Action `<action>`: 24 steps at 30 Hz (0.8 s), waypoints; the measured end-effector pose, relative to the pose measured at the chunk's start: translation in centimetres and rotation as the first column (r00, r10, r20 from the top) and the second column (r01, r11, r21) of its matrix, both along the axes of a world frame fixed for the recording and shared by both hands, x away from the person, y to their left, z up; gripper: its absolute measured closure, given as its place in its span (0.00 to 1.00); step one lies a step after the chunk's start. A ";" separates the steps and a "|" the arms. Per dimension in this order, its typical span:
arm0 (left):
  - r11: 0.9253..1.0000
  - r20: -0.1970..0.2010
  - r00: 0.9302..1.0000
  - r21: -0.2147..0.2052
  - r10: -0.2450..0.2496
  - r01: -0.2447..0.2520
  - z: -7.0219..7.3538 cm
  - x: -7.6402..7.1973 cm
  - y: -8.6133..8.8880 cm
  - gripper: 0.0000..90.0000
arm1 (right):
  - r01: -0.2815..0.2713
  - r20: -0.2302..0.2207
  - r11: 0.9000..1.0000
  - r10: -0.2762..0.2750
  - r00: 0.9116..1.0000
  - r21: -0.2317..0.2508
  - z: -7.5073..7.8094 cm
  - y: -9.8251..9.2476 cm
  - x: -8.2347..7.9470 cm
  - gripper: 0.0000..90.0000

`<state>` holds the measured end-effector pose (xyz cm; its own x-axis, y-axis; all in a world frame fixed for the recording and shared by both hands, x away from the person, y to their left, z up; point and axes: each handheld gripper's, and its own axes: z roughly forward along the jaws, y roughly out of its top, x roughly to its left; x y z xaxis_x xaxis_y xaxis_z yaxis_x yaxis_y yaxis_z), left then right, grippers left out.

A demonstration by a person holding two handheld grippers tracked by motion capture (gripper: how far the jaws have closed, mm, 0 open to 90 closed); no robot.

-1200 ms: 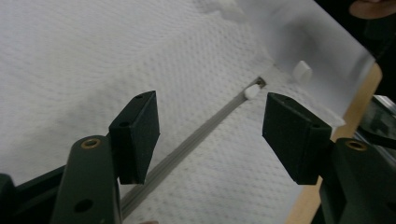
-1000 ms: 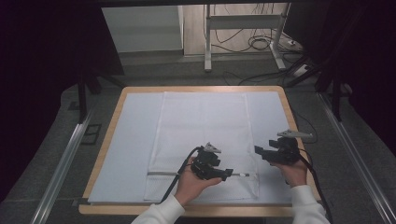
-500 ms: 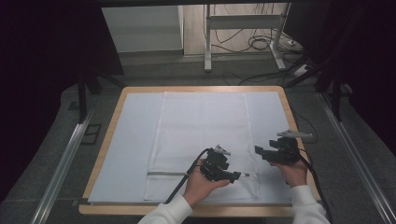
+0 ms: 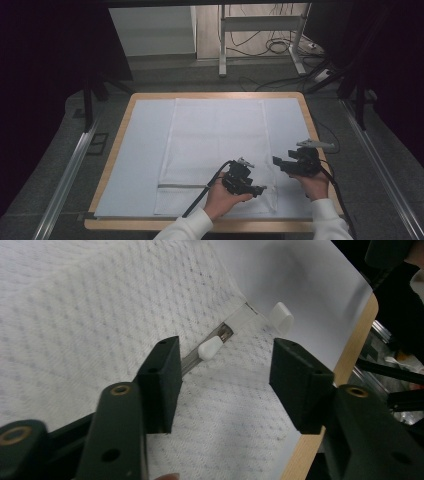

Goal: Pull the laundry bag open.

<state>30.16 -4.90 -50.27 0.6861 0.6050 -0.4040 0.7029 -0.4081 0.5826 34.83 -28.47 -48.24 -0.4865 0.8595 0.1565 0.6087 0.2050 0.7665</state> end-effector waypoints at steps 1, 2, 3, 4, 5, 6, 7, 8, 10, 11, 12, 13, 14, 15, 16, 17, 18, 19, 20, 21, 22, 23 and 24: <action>1.000 -0.003 1.000 -0.001 -0.001 0.001 -0.1 0.0 -0.1 0.54 | 0.000 0.000 1.000 0.000 1.000 0.001 0.0 0.0 0.0 0.28; 1.000 -0.008 1.000 -0.001 -0.001 0.001 -0.1 0.1 -0.1 0.54 | 0.000 0.000 1.000 0.000 1.000 0.002 0.0 0.0 0.0 0.28; 1.000 -0.008 1.000 -0.001 -0.001 0.001 -0.1 0.1 -0.1 0.55 | 0.000 0.001 1.000 0.000 1.000 0.001 0.0 0.0 0.0 0.28; 1.000 -0.014 1.000 0.002 -0.003 0.003 -0.3 0.1 -0.3 0.55 | 0.001 0.001 1.000 -0.001 1.000 0.000 0.0 0.0 0.0 0.28; 1.000 -0.016 1.000 0.005 -0.006 0.006 -0.3 0.1 -0.3 0.55 | 0.001 0.000 1.000 -0.001 1.000 0.000 0.0 0.0 0.0 0.28; 1.000 -0.019 1.000 0.003 -0.006 0.006 -0.4 0.1 -0.4 0.55 | 0.001 0.001 1.000 -0.001 1.000 -0.001 0.0 0.0 0.0 0.28; 1.000 -0.025 1.000 0.002 -0.007 0.007 -0.5 0.2 -0.5 0.56 | 0.001 0.001 1.000 -0.001 1.000 -0.002 0.0 0.0 0.0 0.28; 1.000 -0.029 1.000 -0.001 -0.007 0.007 -0.5 0.2 -0.5 0.56 | 0.001 0.001 1.000 -0.001 1.000 -0.002 0.0 0.0 0.0 0.28; 1.000 -0.032 0.999 -0.002 -0.009 0.009 -0.5 0.3 -0.6 0.56 | 0.000 0.001 1.000 0.000 1.000 -0.002 0.0 0.0 0.0 0.28; 1.000 -0.032 0.999 0.000 -0.010 0.010 -0.5 0.2 -0.7 0.56 | -0.001 0.000 1.000 0.001 1.000 -0.003 0.0 0.0 0.0 0.28; 1.000 -0.032 0.999 0.003 -0.011 0.011 -0.6 0.3 -0.8 0.56 | -0.001 0.000 1.000 0.001 1.000 -0.002 0.0 0.0 0.0 0.28; 1.000 -0.034 0.999 0.005 -0.011 0.012 -0.6 0.3 -0.8 0.56 | -0.002 -0.001 1.000 0.002 1.000 -0.001 0.0 0.0 0.0 0.28; 1.000 -0.034 0.999 0.005 -0.011 0.012 -0.6 0.3 -0.8 0.56 | -0.002 -0.001 1.000 0.002 1.000 -0.001 0.0 0.0 0.0 0.28; 1.000 -0.040 0.999 0.006 -0.009 0.009 -0.7 0.4 -0.9 0.56 | -0.002 -0.001 1.000 0.002 1.000 -0.001 0.0 0.0 0.0 0.28; 1.000 -0.045 0.999 0.004 -0.009 0.009 -0.8 0.5 -0.9 0.56 | -0.002 0.001 1.000 0.002 1.000 -0.002 0.0 0.0 0.0 0.28; 1.000 -0.047 0.999 0.007 -0.010 0.011 -0.9 0.5 -1.0 0.56 | -0.002 0.001 1.000 0.002 1.000 -0.002 0.0 0.0 0.0 0.28; 1.000 -0.047 0.999 0.007 -0.010 0.011 -0.9 0.5 -1.0 0.56 | -0.003 0.001 1.000 0.003 1.000 -0.002 0.0 0.0 0.0 0.28; 1.000 -0.050 0.999 0.004 -0.010 0.011 -1.0 0.6 -1.0 0.56 | -0.004 0.003 1.000 0.004 1.000 -0.002 0.0 0.0 0.0 0.28; 1.000 -0.055 0.998 0.002 -0.010 0.010 -1.0 0.6 -1.1 0.56 | -0.004 0.002 1.000 0.004 1.000 -0.002 0.0 0.0 0.0 0.28; 1.000 -0.059 0.998 0.000 -0.010 0.010 -1.1 0.7 -1.2 0.56 | -0.004 0.002 1.000 0.004 1.000 -0.002 0.0 0.0 0.0 0.28; 1.000 -0.064 0.998 0.004 -0.013 0.013 -1.2 0.8 -1.3 0.57 | -0.004 0.001 1.000 0.004 1.000 -0.002 0.0 0.0 0.0 0.28; 1.000 -0.064 0.998 0.004 -0.013 0.013 -1.2 0.8 -1.3 0.57 | -0.005 0.001 1.000 0.005 1.000 -0.003 0.0 0.0 0.0 0.28; 1.000 -0.071 0.997 0.002 -0.011 0.012 -1.3 0.9 -1.4 0.57 | -0.005 0.001 1.000 0.005 1.000 -0.002 0.0 0.0 0.0 0.28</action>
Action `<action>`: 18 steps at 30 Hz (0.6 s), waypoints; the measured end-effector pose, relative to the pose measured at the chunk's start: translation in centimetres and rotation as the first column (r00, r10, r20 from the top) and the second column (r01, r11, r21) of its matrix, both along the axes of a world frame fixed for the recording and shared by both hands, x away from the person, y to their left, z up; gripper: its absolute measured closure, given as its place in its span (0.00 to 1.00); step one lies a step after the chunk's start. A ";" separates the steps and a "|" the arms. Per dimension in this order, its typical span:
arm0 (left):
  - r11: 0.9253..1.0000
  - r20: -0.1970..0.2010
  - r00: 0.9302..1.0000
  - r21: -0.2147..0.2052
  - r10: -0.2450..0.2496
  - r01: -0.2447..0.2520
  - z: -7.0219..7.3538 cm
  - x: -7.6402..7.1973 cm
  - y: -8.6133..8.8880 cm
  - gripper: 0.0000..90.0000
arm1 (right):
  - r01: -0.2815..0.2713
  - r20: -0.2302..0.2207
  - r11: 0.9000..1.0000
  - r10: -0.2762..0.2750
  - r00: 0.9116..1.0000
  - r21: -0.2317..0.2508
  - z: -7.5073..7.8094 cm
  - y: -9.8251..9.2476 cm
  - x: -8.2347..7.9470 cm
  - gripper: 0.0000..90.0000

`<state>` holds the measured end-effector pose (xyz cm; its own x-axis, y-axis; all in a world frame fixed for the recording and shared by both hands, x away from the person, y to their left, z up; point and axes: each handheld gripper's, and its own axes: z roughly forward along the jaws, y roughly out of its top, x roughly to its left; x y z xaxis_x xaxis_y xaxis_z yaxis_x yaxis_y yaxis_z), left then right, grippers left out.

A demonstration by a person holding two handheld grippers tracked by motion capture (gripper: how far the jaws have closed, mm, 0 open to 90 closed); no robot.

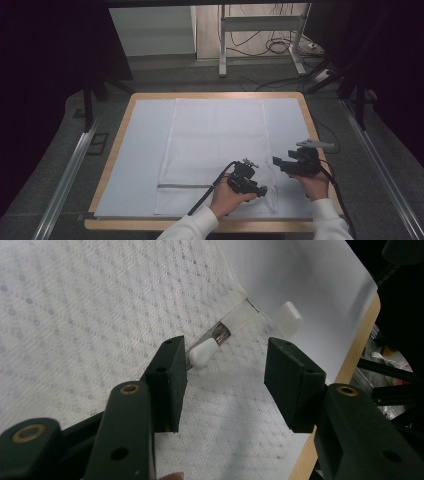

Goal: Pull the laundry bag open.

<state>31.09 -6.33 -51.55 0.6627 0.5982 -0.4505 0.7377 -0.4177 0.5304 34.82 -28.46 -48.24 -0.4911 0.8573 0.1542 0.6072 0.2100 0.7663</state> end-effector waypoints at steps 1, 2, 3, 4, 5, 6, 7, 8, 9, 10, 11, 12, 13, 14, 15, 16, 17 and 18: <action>1.000 0.000 1.000 0.000 0.000 0.000 0.0 0.0 0.0 0.57 | 0.000 0.000 1.000 0.000 1.000 0.000 0.0 0.0 0.0 0.28; 1.000 -0.005 1.000 -0.004 0.004 -0.004 -0.1 0.1 -0.1 0.57 | 0.000 0.000 1.000 0.000 1.000 0.000 0.0 0.0 0.0 0.28; 1.000 -0.010 1.000 -0.006 0.005 -0.005 -0.1 0.1 -0.1 0.58 | 0.000 0.000 1.000 0.000 1.000 -0.001 0.0 0.0 0.0 0.28; 1.000 -0.014 1.000 -0.011 0.004 -0.004 -0.2 0.2 -0.2 0.58 | -0.001 -0.001 1.000 0.001 1.000 -0.001 0.0 0.0 0.0 0.28; 1.000 -0.014 1.000 -0.011 0.004 -0.004 -0.2 0.2 -0.2 0.59 | -0.001 0.000 1.000 0.001 1.000 -0.001 0.0 0.0 0.0 0.28; 1.000 -0.014 1.000 -0.014 0.005 -0.005 -0.2 0.2 -0.2 0.59 | -0.001 0.000 1.000 0.001 1.000 -0.001 0.0 0.0 0.0 0.28; 1.000 -0.017 1.000 -0.022 0.003 -0.003 -0.3 0.2 -0.2 0.60 | -0.001 -0.001 1.000 0.001 1.000 -0.001 0.0 0.0 0.0 0.28; 1.000 -0.024 1.000 -0.028 0.002 -0.002 -0.3 0.3 -0.2 0.60 | -0.001 -0.002 1.000 0.001 1.000 -0.001 0.0 0.0 0.0 0.28; 1.000 -0.027 1.000 -0.031 0.003 -0.004 -0.4 0.3 -0.2 0.61 | -0.002 -0.002 1.000 0.002 1.000 -0.001 0.0 0.0 0.0 0.28; 1.000 -0.026 1.000 -0.030 0.005 -0.005 -0.4 0.3 -0.3 0.63 | -0.002 -0.004 1.000 0.002 1.000 -0.001 0.0 0.0 0.0 0.28; 1.000 -0.026 1.000 -0.028 0.006 -0.006 -0.4 0.4 -0.3 0.65 | -0.002 -0.005 1.000 0.002 1.000 -0.002 0.0 0.0 0.0 0.28; 1.000 -0.025 1.000 -0.026 0.008 -0.008 -0.4 0.4 -0.3 0.66 | -0.002 -0.005 1.000 0.002 1.000 -0.002 0.0 0.0 0.0 0.28; 1.000 -0.024 1.000 -0.025 0.010 -0.010 -0.4 0.5 -0.3 0.68 | -0.002 -0.004 1.000 0.002 1.000 -0.003 0.0 0.0 0.0 0.28; 1.000 -0.021 1.000 -0.025 0.013 -0.014 -0.5 0.5 -0.3 0.70 | -0.002 -0.005 1.000 0.002 1.000 -0.002 0.0 0.0 0.0 0.28; 1.000 -0.016 1.000 -0.026 0.017 -0.017 -0.5 0.4 -0.4 0.71 | -0.002 -0.006 1.000 0.002 1.000 -0.002 0.0 0.0 0.0 0.28; 1.000 -0.016 1.000 -0.026 0.017 -0.017 -0.5 0.4 -0.4 0.72 | -0.002 -0.006 1.000 0.002 1.000 -0.002 0.0 0.0 0.0 0.28; 1.000 -0.002 1.000 -0.022 0.016 -0.016 -0.5 0.3 -0.6 0.73 | -0.001 -0.010 1.000 0.001 1.000 -0.002 0.0 0.0 0.0 0.28; 1.000 0.004 1.000 -0.019 0.014 -0.014 -0.5 0.3 -0.7 0.74 | -0.003 -0.010 1.000 0.003 1.000 -0.002 0.0 0.0 0.0 0.28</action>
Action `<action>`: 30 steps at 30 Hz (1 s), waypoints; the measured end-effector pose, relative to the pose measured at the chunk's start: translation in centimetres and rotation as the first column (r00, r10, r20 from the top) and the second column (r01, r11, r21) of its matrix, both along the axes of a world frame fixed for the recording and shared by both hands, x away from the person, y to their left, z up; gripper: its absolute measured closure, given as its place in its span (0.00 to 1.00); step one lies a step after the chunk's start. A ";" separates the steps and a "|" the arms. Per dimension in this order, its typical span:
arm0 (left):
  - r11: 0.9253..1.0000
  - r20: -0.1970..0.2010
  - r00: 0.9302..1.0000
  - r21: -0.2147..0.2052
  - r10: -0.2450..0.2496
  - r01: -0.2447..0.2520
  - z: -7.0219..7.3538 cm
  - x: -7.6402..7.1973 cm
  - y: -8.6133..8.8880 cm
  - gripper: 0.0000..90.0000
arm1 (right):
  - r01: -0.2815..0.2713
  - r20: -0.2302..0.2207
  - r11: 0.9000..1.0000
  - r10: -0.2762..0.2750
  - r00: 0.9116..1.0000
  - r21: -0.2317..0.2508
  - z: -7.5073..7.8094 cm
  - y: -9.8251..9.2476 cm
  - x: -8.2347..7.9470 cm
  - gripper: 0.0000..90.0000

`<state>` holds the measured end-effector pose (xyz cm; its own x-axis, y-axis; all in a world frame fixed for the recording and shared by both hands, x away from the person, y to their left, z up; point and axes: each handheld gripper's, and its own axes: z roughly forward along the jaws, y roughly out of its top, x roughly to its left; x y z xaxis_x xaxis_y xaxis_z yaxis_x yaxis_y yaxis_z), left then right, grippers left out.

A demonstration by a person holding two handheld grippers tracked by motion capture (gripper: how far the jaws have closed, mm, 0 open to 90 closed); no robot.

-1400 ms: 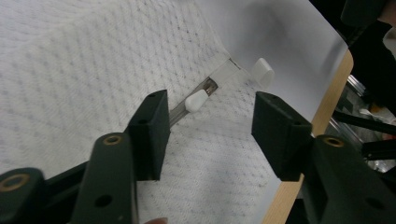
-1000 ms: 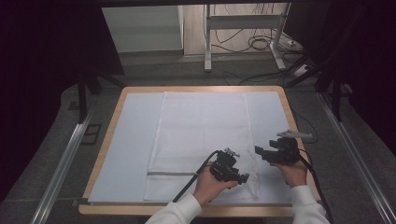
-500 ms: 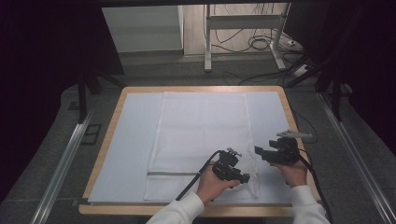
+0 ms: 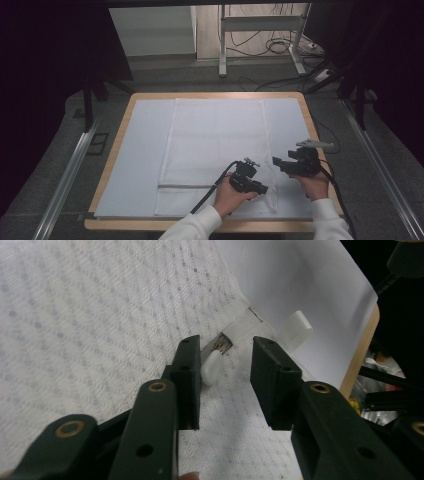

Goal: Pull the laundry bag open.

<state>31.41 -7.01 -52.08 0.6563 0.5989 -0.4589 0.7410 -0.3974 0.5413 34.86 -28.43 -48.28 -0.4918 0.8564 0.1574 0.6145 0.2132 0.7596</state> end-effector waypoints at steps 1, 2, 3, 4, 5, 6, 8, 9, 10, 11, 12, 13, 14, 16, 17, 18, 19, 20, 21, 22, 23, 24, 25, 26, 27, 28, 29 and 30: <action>1.000 0.000 1.000 0.000 0.000 0.000 0.0 0.0 0.0 0.75 | 0.001 -0.001 1.000 -0.001 1.000 -0.001 0.0 0.0 0.0 0.28; 1.000 0.001 1.000 0.000 0.003 -0.003 0.0 0.0 -0.1 0.77 | 0.000 0.003 1.000 0.000 1.000 -0.003 0.0 0.0 0.0 0.28; 1.000 0.004 1.000 0.002 0.004 -0.004 -0.1 0.1 -0.2 0.79 | 0.000 0.002 1.000 0.000 1.000 -0.002 0.0 0.0 0.0 0.28; 1.000 0.004 1.000 0.002 0.004 -0.004 -0.1 0.1 -0.2 0.81 | 0.000 0.002 1.000 0.000 1.000 -0.002 0.0 0.0 0.0 0.28; 1.000 0.010 1.000 0.006 0.007 -0.007 -0.1 0.1 -0.3 0.82 | 0.000 -0.001 1.000 0.000 1.000 -0.001 0.0 0.0 0.0 0.28; 1.000 0.010 1.000 0.006 0.007 -0.007 -0.1 0.1 -0.3 0.83 | 0.000 -0.002 1.000 0.000 1.000 -0.002 0.0 0.0 0.0 0.28; 1.000 0.019 1.000 0.016 0.005 -0.005 -0.1 0.1 -0.3 0.89 | 0.000 -0.002 1.000 0.000 1.000 -0.004 0.0 0.0 0.0 0.28; 1.000 0.024 1.000 0.019 0.008 -0.008 -0.2 0.1 -0.3 0.91 | -0.001 0.000 1.000 0.001 1.000 -0.005 0.0 -0.1 0.0 0.28; 1.000 0.018 1.000 0.010 0.011 -0.011 -0.2 0.2 -0.3 0.92 | -0.001 0.000 1.000 0.001 1.000 -0.005 0.0 -0.1 0.1 0.28; 1.000 0.013 1.000 0.004 0.008 -0.009 -0.3 0.2 -0.2 0.93 | 0.001 0.000 1.000 -0.001 1.000 -0.006 0.0 -0.1 0.1 0.28; 1.000 0.011 1.000 0.002 0.008 -0.008 -0.3 0.2 -0.2 0.94 | 0.001 -0.001 1.000 -0.001 1.000 -0.006 0.0 -0.1 0.1 0.28; 1.000 0.011 1.000 0.002 0.008 -0.008 -0.3 0.2 -0.2 0.94 | 0.002 0.000 1.000 -0.002 1.000 -0.006 0.0 -0.1 0.0 0.28; 1.000 0.011 1.000 0.002 0.006 -0.006 -0.3 0.2 -0.2 0.95 | 0.002 0.000 1.000 -0.002 1.000 -0.006 0.0 -0.1 0.0 0.28; 1.000 0.016 1.000 0.001 0.004 -0.004 -0.2 0.1 -0.2 0.96 | 0.005 -0.001 1.000 -0.005 1.000 -0.003 0.0 -0.2 0.0 0.28; 1.000 0.019 1.000 0.001 0.002 -0.002 -0.2 0.1 -0.1 0.96 | 0.004 -0.003 1.000 -0.004 1.000 -0.003 0.0 -0.2 0.0 0.28; 1.000 0.019 1.000 0.001 0.002 -0.002 -0.2 0.1 -0.1 0.96 | 0.004 -0.003 1.000 -0.004 1.000 -0.004 0.0 -0.2 0.0 0.28; 1.000 0.019 1.000 -0.007 0.004 -0.004 -0.2 0.1 0.0 0.96 | 0.004 -0.003 1.000 -0.004 1.000 -0.004 0.0 -0.2 0.0 0.28; 1.000 0.019 1.000 -0.007 0.004 -0.004 -0.2 0.1 0.0 0.96 | 0.004 -0.003 1.000 -0.004 1.000 -0.006 0.0 -0.2 0.0 0.28; 1.000 0.019 1.000 -0.009 -0.001 0.001 -0.1 0.2 0.1 0.96 | 0.004 -0.003 1.000 -0.004 1.000 -0.006 0.0 -0.2 0.0 0.28; 1.000 0.023 1.000 -0.014 -0.004 0.004 0.0 0.1 0.2 0.96 | 0.005 -0.003 1.000 -0.005 1.000 -0.009 0.0 -0.2 0.0 0.28; 1.000 0.023 1.000 -0.017 -0.006 0.006 0.0 0.1 0.2 0.96 | 0.004 -0.003 1.000 -0.005 1.000 -0.010 0.0 -0.2 0.0 0.28; 1.000 0.024 1.000 -0.017 -0.007 0.008 0.1 0.1 0.3 0.96 | 0.005 -0.004 1.000 -0.005 1.000 -0.012 -0.1 -0.2 0.0 0.28; 1.000 0.026 1.000 -0.019 -0.010 0.010 0.2 0.2 0.4 0.96 | 0.005 -0.002 1.000 -0.005 1.000 -0.014 -0.1 -0.3 0.0 0.28; 1.000 0.028 1.000 -0.023 -0.010 0.011 0.3 0.2 0.5 0.96 | 0.007 -0.004 1.000 -0.007 1.000 -0.012 0.0 -0.3 0.0 0.28; 1.000 0.028 1.000 -0.023 -0.010 0.011 0.3 0.2 0.5 0.96 | 0.010 -0.007 1.000 -0.010 1.000 -0.010 0.0 -0.4 0.0 0.28; 0.999 0.029 1.000 -0.034 -0.003 0.004 0.5 0.1 0.7 0.96 | 0.012 -0.004 1.000 -0.012 1.000 -0.009 0.0 -0.5 0.0 0.28; 0.999 0.029 1.000 -0.034 -0.003 0.004 0.5 0.1 0.7 0.96 | 0.012 -0.004 1.000 -0.012 1.000 -0.009 0.0 -0.5 0.0 0.28; 0.999 0.035 0.999 -0.037 -0.010 0.011 0.8 0.1 1.0 0.96 | 0.016 -0.006 1.000 -0.016 1.000 -0.007 0.1 -0.6 0.0 0.28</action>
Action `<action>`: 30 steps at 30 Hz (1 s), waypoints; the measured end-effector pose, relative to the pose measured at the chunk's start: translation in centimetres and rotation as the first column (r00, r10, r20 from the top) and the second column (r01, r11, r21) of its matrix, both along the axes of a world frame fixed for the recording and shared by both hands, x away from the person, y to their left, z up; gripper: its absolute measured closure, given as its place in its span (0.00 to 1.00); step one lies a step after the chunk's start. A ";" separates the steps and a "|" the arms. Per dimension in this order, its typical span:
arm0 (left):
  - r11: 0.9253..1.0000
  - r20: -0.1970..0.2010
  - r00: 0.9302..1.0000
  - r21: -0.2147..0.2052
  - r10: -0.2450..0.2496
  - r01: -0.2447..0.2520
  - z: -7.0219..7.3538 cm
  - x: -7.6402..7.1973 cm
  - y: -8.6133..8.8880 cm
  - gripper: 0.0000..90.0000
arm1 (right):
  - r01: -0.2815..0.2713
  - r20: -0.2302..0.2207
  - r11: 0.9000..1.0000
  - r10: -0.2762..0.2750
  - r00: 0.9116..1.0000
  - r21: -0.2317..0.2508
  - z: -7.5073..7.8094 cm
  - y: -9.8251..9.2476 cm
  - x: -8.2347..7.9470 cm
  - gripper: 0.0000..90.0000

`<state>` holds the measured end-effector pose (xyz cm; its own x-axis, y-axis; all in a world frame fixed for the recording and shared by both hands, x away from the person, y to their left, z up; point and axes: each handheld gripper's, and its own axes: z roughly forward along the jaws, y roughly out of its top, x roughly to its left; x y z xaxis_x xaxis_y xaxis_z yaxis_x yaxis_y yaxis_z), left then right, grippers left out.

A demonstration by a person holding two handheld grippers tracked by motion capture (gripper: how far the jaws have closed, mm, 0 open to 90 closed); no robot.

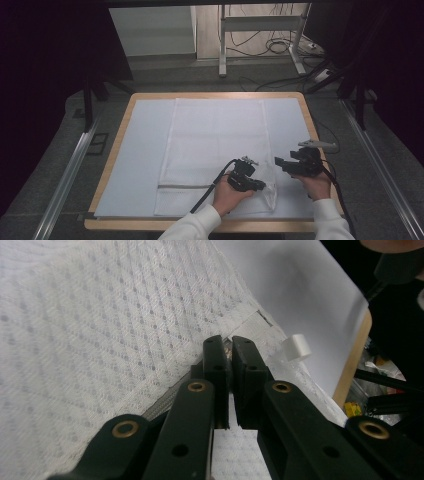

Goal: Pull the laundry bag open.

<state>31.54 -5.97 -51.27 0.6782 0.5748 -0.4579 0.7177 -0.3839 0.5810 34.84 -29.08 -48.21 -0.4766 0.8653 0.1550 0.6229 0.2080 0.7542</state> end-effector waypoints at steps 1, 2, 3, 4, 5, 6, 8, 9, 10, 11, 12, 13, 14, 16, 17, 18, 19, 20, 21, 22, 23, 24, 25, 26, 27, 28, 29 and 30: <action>1.000 0.001 1.000 -0.004 -0.002 0.002 0.1 0.0 0.2 0.96 | 0.003 0.000 1.000 -0.003 1.000 0.001 0.0 0.0 0.0 0.28; 1.000 0.002 1.000 -0.008 0.002 -0.002 0.3 0.0 0.4 0.96 | 0.003 -0.001 1.000 -0.003 1.000 0.002 0.0 -0.1 0.0 0.28; 1.000 0.005 1.000 -0.016 0.007 -0.007 0.4 0.0 0.6 0.96 | 0.003 -0.002 1.000 -0.003 1.000 0.002 0.0 -0.1 0.0 0.28; 1.000 0.005 1.000 -0.016 0.007 -0.007 0.4 0.0 0.6 0.96 | 0.003 -0.002 1.000 -0.003 1.000 0.002 0.0 -0.1 0.0 0.28; 1.000 0.007 1.000 -0.022 0.012 -0.012 0.7 0.1 0.9 0.96 | 0.006 -0.004 1.000 -0.006 1.000 0.005 0.1 -0.1 -0.1 0.28; 1.000 0.008 1.000 -0.024 0.015 -0.014 0.8 0.1 1.0 0.96 | 0.006 -0.005 1.000 -0.006 1.000 0.005 0.1 -0.1 -0.1 0.28; 0.999 0.011 1.000 -0.028 0.017 -0.017 0.9 0.1 1.2 0.96 | 0.006 -0.001 1.000 -0.006 1.000 0.004 0.1 -0.1 -0.1 0.28; 0.999 0.015 1.000 -0.034 0.021 -0.021 1.2 0.1 1.6 0.96 | 0.006 -0.002 1.000 -0.006 1.000 0.007 0.2 -0.2 -0.1 0.28; 0.999 0.015 1.000 -0.034 0.021 -0.021 1.2 0.1 1.6 0.96 | 0.007 -0.004 1.000 -0.007 1.000 0.009 0.3 -0.3 -0.1 0.28; 0.999 0.017 1.000 -0.038 0.025 -0.024 1.3 0.1 1.8 0.96 | 0.008 -0.004 1.000 -0.008 1.000 0.013 0.3 -0.4 -0.2 0.28; 0.999 0.018 0.999 -0.041 0.028 -0.027 1.4 0.2 2.0 0.96 | 0.009 -0.009 1.000 -0.009 1.000 0.018 0.4 -0.5 -0.2 0.28; 0.999 0.022 0.999 -0.042 0.029 -0.028 1.4 0.2 2.2 0.96 | 0.012 -0.012 1.000 -0.011 1.000 0.027 0.4 -0.6 -0.3 0.28; 0.998 0.022 0.999 -0.047 0.035 -0.034 1.5 0.2 2.4 0.96 | 0.014 -0.008 0.999 -0.014 1.000 0.033 0.4 -0.7 -0.3 0.28; 0.998 0.023 0.999 -0.054 0.043 -0.042 1.6 0.2 2.8 0.96 | 0.024 -0.013 0.999 -0.024 1.000 0.041 0.5 -0.8 -0.4 0.27; 0.998 0.024 0.999 -0.055 0.044 -0.043 1.7 0.2 3.0 0.96 | 0.024 -0.013 0.999 -0.024 1.000 0.041 0.5 -0.8 -0.4 0.27; 0.998 0.026 0.999 -0.055 0.044 -0.043 1.7 0.2 3.2 0.96 | 0.025 -0.013 0.999 -0.024 1.000 0.048 0.5 -0.9 -0.4 0.27; 0.997 0.022 0.999 -0.060 0.048 -0.046 1.7 0.2 3.5 0.96 | 0.027 -0.017 0.998 -0.026 1.000 0.058 0.6 -0.9 -0.4 0.27; 0.997 0.019 0.998 -0.065 0.053 -0.052 1.5 0.2 3.8 0.96 | 0.030 -0.018 0.997 -0.029 0.999 0.071 0.7 -1.0 -0.5 0.26; 0.996 0.018 0.998 -0.068 0.056 -0.055 1.5 0.2 4.0 0.96 | 0.030 -0.019 0.997 -0.028 0.999 0.077 0.7 -1.0 -0.5 0.26; 0.996 0.019 0.998 -0.070 0.059 -0.057 1.5 0.2 4.1 0.96 | 0.030 -0.024 0.996 -0.028 0.999 0.082 0.7 -1.1 -0.5 0.26; 0.996 0.019 0.998 -0.070 0.059 -0.057 1.5 0.2 4.1 0.96 | 0.030 -0.024 0.996 -0.028 0.999 0.082 0.7 -1.1 -0.5 0.26; 0.996 0.019 0.998 -0.074 0.060 -0.058 1.5 0.2 4.3 0.96 | 0.030 -0.025 0.996 -0.028 0.999 0.083 0.7 -1.1 -0.5 0.26; 0.995 0.019 0.998 -0.078 0.060 -0.059 1.5 0.2 4.4 0.96 | 0.031 -0.031 0.996 -0.029 0.999 0.079 0.7 -1.1 -0.6 0.26; 0.995 0.019 0.998 -0.079 0.061 -0.060 1.6 0.2 4.6 0.96 | 0.031 -0.031 0.997 -0.028 0.999 0.076 0.7 -1.2 -0.6 0.26; 0.995 0.019 0.998 -0.082 0.063 -0.061 1.6 0.2 4.6 0.96 | 0.028 -0.031 0.997 -0.026 0.999 0.071 0.7 -1.2 -0.6 0.26; 0.995 0.019 0.998 -0.082 0.063 -0.062 1.7 0.2 4.7 0.96 | 0.027 -0.033 0.997 -0.025 0.999 0.070 0.7 -1.2 -0.6 0.26; 0.995 0.019 0.998 -0.082 0.063 -0.062 1.7 0.2 4.7 0.96 | 0.026 -0.036 0.997 -0.023 0.999 0.073 0.6 -1.2 -0.7 0.26; 0.994 0.019 0.998 -0.086 0.066 -0.064 1.7 0.2 5.0 0.96 | 0.024 -0.042 0.997 -0.021 0.999 0.077 0.6 -1.2 -0.7 0.26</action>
<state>31.79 -1.01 -49.53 0.6509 0.5774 -0.4928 0.7264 -0.2852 0.6253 34.16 -30.27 -47.60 -0.4494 0.8602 0.2409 0.6572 0.1357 0.7414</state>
